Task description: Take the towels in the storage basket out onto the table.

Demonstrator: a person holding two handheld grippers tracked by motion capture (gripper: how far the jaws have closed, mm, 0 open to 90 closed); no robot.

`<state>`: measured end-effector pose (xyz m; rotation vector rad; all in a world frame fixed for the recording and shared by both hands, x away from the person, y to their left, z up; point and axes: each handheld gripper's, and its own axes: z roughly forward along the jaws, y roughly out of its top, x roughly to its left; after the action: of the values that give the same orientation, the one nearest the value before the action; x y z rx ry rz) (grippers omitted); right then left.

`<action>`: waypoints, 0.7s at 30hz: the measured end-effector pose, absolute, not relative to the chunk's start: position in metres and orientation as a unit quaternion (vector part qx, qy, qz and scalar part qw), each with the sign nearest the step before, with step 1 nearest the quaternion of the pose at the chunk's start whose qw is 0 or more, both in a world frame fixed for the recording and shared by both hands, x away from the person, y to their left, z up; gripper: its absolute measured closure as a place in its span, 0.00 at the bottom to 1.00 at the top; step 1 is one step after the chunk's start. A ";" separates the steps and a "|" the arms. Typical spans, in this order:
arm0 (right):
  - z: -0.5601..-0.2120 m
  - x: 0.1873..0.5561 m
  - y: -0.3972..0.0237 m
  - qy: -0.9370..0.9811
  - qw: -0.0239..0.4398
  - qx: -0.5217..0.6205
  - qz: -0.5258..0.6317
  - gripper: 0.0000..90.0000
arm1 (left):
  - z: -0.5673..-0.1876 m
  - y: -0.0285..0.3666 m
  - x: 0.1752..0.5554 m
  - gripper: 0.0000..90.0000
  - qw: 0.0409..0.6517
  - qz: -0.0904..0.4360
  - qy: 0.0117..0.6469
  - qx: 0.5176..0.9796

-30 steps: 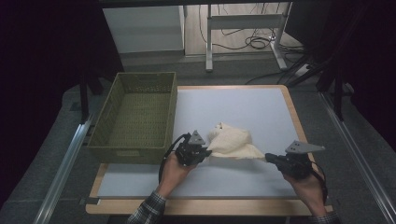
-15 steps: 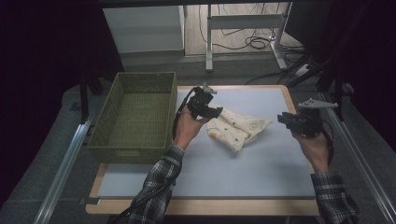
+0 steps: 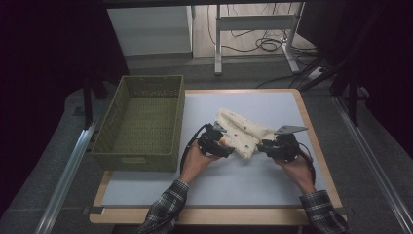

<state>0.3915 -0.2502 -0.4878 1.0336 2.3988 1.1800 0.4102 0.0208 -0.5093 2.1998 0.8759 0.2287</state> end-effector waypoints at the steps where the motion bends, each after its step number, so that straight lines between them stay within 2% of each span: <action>1: -0.491 0.395 -0.245 0.831 0.141 0.355 0.405 0.71 | -0.517 0.020 0.416 0.28 0.374 0.090 0.350 0.854; 3: -0.496 0.398 -0.241 0.835 0.148 0.354 0.395 0.71 | -0.522 0.020 0.421 0.28 0.374 0.091 0.355 0.852; 4: -0.508 0.407 -0.237 0.847 0.167 0.358 0.356 0.71 | -0.525 0.020 0.423 0.32 0.370 0.093 0.357 0.853; 7: -0.521 0.411 -0.239 0.853 0.163 0.362 0.339 0.71 | -0.533 0.016 0.427 0.37 0.369 0.114 0.354 0.852; 8: -0.523 0.410 -0.243 0.845 0.157 0.365 0.358 0.73 | -0.533 0.016 0.428 0.44 0.368 0.118 0.353 0.852; 9: -0.524 0.408 -0.247 0.844 0.162 0.366 0.358 0.81 | -0.532 0.015 0.430 0.60 0.369 0.121 0.353 0.851; 10: -0.524 0.408 -0.247 0.844 0.162 0.366 0.358 0.81 | -0.532 0.015 0.430 0.68 0.369 0.121 0.353 0.851; 11: -0.523 0.406 -0.247 0.844 0.166 0.366 0.355 0.87 | -0.532 0.014 0.430 0.68 0.368 0.128 0.354 0.850; 12: -0.523 0.404 -0.247 0.845 0.163 0.366 0.354 0.96 | -0.532 0.014 0.430 0.84 0.368 0.131 0.355 0.850; 13: -0.523 0.403 -0.247 0.846 0.161 0.366 0.353 0.99 | -0.532 0.014 0.430 0.92 0.369 0.124 0.353 0.850; 14: -0.522 0.402 -0.246 0.849 0.165 0.364 0.347 1.00 | -0.530 0.014 0.430 0.95 0.375 0.114 0.354 0.849; 18: -0.511 0.393 -0.251 0.858 0.178 0.357 0.323 1.00 | -0.505 0.026 0.423 0.95 0.379 0.126 0.351 0.847; 21: -0.488 0.386 -0.277 0.842 0.201 0.372 0.335 1.00 | -0.482 0.038 0.422 0.93 0.382 0.141 0.360 0.840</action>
<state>0.3864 -0.2775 -0.4882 1.0382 2.3525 0.9351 0.4219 0.0378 -0.4822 2.1417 0.9171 0.3585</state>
